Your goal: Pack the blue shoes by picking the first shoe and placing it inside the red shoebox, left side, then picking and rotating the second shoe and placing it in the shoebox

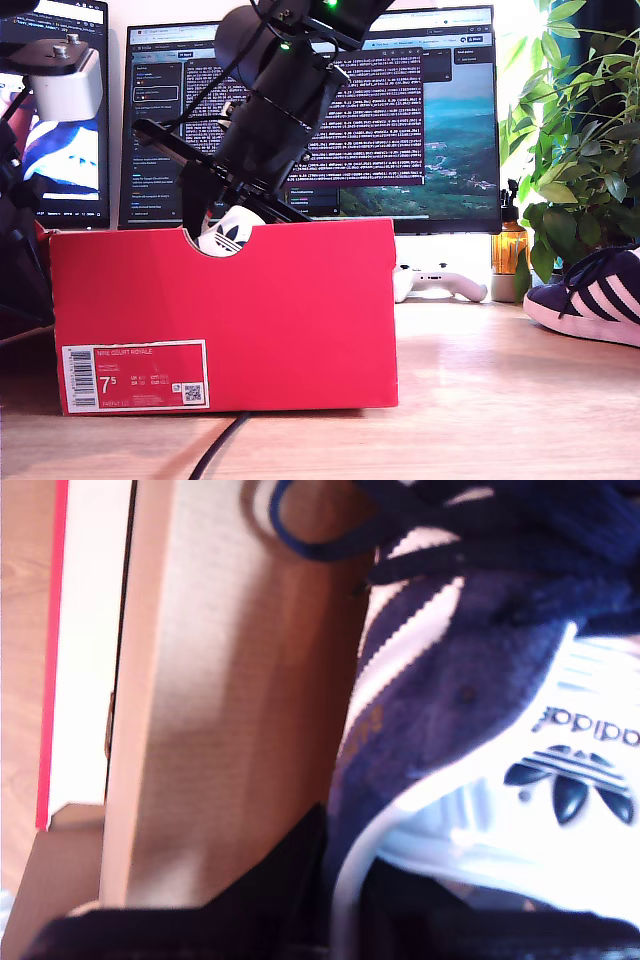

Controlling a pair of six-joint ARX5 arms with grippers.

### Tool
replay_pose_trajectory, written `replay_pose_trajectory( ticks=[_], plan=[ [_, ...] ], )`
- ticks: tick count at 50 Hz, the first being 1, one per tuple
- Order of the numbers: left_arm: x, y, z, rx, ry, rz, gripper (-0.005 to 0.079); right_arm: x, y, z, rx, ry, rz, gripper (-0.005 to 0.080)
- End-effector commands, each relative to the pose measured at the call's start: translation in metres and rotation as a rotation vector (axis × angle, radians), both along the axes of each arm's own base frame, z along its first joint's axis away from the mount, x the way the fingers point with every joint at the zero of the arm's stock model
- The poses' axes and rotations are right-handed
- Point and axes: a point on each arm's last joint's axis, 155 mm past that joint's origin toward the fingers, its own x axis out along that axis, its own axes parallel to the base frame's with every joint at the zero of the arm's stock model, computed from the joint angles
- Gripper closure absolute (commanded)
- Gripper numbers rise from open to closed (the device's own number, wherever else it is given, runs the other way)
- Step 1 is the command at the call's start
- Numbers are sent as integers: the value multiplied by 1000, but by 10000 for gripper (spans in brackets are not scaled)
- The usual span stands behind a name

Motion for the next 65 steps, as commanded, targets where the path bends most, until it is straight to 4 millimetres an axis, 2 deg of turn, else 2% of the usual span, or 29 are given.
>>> replay_pose_trajectory(
  ticks=[1, 3, 9, 11, 26, 34, 47, 49, 52, 62, 65],
  plan=[
    [4, -4, 5, -16, -16, 1, 761, 9, 9, 12, 29, -54, -7, 742],
    [4, -4, 5, -16, -16, 1, 761, 11, 10, 14, 35, -63, -8, 701],
    [4, -4, 5, -16, -16, 1, 761, 9, 11, 14, 44, -54, 1, 499],
    [4, -4, 5, -16, -16, 1, 761, 7, 11, 13, 43, -44, 6, 466],
    [3, -4, 5, -16, -12, 2, 759, -2, 13, 12, 51, -13, 34, 448],
    [3, -4, 4, -15, -9, 2, 759, 5, 1, 31, 50, -16, 34, 448],
    [2, -5, 4, -20, -6, -1, 759, 31, -34, 92, 54, -86, -14, 448],
    [2, -5, 4, -20, -5, -2, 759, 32, -42, 96, 55, -63, -40, 448],
    [2, -5, 4, -20, -5, -2, 759, 35, -55, 97, 45, -19, -87, 448],
    [2, -5, 4, -22, -4, -3, 759, 35, -122, 79, -99, 109, -208, 448],
    [2, -5, 4, -22, -4, -3, 759, 31, -150, 71, -195, 130, -261, 448]
  ],
)
